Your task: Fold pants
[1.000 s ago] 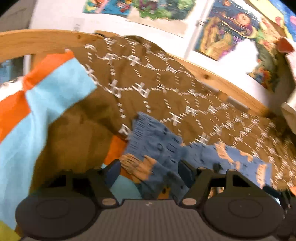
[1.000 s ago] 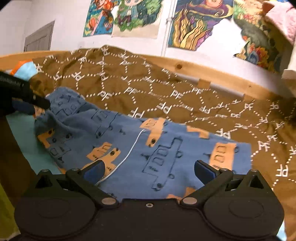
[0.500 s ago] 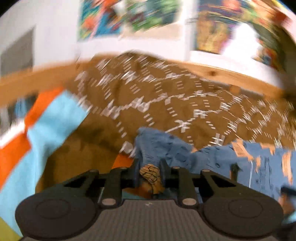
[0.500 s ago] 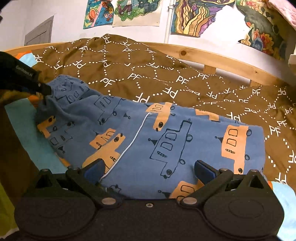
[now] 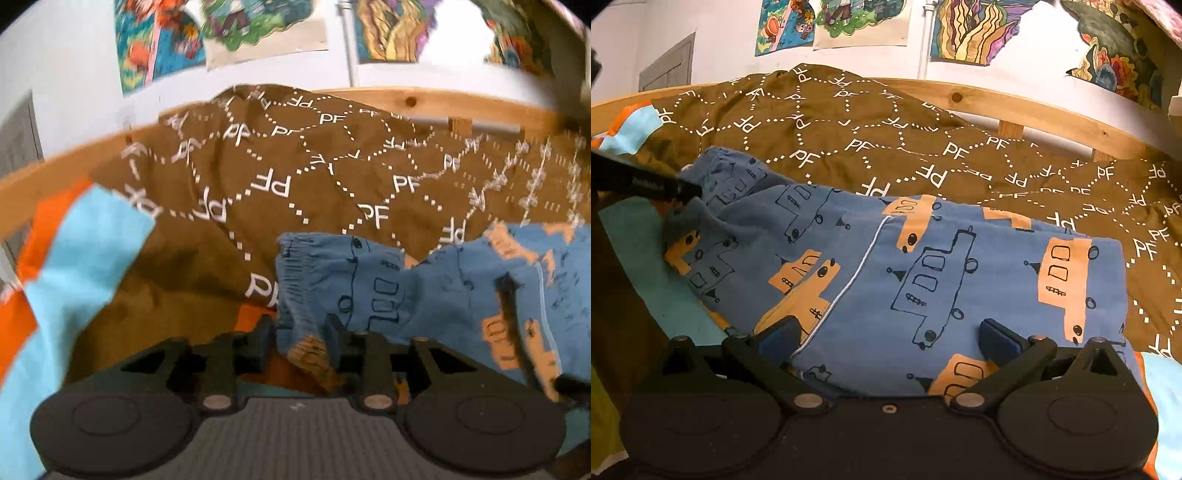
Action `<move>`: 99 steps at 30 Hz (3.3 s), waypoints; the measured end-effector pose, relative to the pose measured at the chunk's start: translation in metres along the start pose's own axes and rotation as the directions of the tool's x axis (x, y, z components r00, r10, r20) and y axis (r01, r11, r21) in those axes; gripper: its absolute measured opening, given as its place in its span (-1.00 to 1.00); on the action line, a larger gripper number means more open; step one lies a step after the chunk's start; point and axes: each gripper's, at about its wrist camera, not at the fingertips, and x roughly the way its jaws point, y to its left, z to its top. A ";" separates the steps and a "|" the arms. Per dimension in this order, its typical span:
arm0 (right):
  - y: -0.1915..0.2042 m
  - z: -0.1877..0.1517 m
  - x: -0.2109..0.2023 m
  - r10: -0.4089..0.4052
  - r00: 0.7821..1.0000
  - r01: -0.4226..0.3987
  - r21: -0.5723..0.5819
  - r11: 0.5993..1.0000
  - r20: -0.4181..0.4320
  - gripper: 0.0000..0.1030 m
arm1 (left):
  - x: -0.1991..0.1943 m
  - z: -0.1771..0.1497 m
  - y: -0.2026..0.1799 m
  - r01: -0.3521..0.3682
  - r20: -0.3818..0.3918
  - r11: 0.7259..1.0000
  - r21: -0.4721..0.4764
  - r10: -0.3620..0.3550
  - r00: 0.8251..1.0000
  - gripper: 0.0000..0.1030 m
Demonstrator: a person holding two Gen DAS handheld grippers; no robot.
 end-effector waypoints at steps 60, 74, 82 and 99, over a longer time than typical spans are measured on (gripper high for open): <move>0.003 0.013 -0.005 -0.135 0.991 0.136 -0.077 0.988 0.017 0.99 | 0.015 0.026 0.036 0.139 -0.125 0.952 -0.273 -0.179 0.976 -0.71; -0.006 0.003 0.001 -0.142 0.990 0.142 -0.042 0.989 0.007 0.99 | -0.036 0.053 -0.009 0.201 -0.009 0.972 -0.119 -0.203 0.979 -0.75; -0.042 0.012 -0.030 -0.084 0.994 0.086 -0.039 0.995 0.065 0.99 | -0.061 0.081 -0.068 0.350 0.040 0.937 -0.007 -0.349 0.936 -0.75; -0.193 0.034 -0.097 -0.101 0.944 -0.027 -0.378 0.925 -0.315 0.98 | -0.017 0.017 -0.264 0.598 -0.126 0.710 0.373 -0.599 0.791 -0.16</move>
